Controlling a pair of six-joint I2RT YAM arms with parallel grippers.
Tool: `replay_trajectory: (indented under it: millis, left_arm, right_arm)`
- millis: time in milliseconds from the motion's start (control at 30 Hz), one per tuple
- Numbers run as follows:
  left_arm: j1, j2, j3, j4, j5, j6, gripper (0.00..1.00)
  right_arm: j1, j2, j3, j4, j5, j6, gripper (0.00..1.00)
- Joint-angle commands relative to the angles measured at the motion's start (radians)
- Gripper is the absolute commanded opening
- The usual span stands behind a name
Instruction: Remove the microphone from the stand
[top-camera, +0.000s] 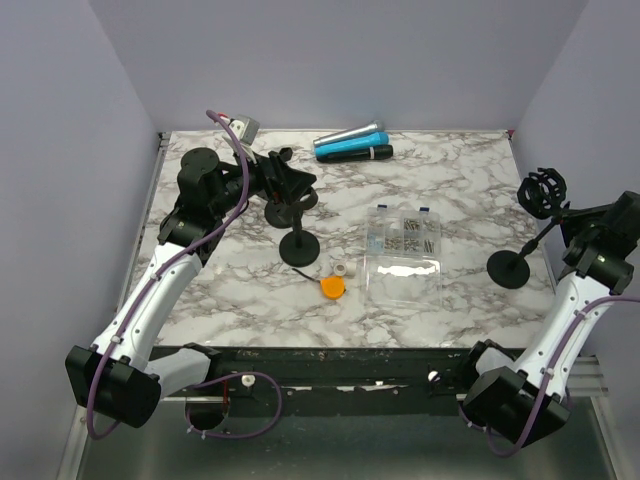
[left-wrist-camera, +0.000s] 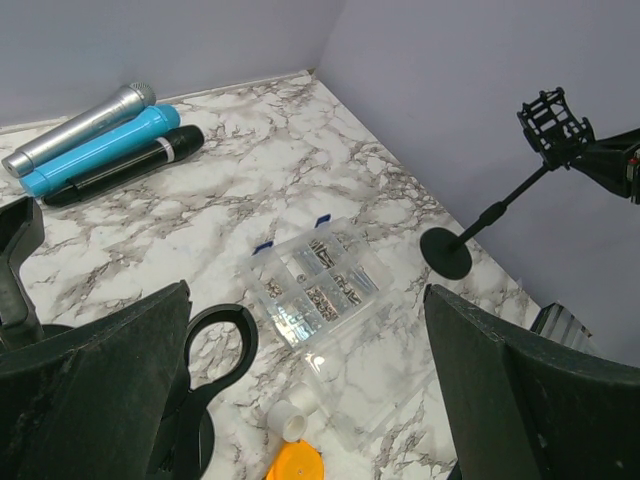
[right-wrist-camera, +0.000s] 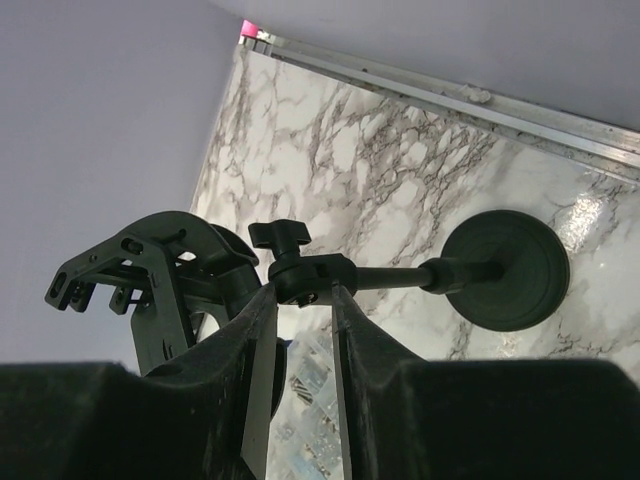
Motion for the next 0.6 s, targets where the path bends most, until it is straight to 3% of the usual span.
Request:
replay_trajectory:
  millis: [0,567]
  left_arm:
    - [-0.004,-0.016,0.022,-0.007,-0.007,0.004,0.99]
    - [-0.006,-0.027,0.016,0.004,0.002,-0.011,0.98]
  right_arm:
    - [-0.005,0.033,-0.087,-0.168,0.121,-0.032,0.27]
    - [0.003,-0.037,-0.206,-0.225,0.173,0.007,0.24]
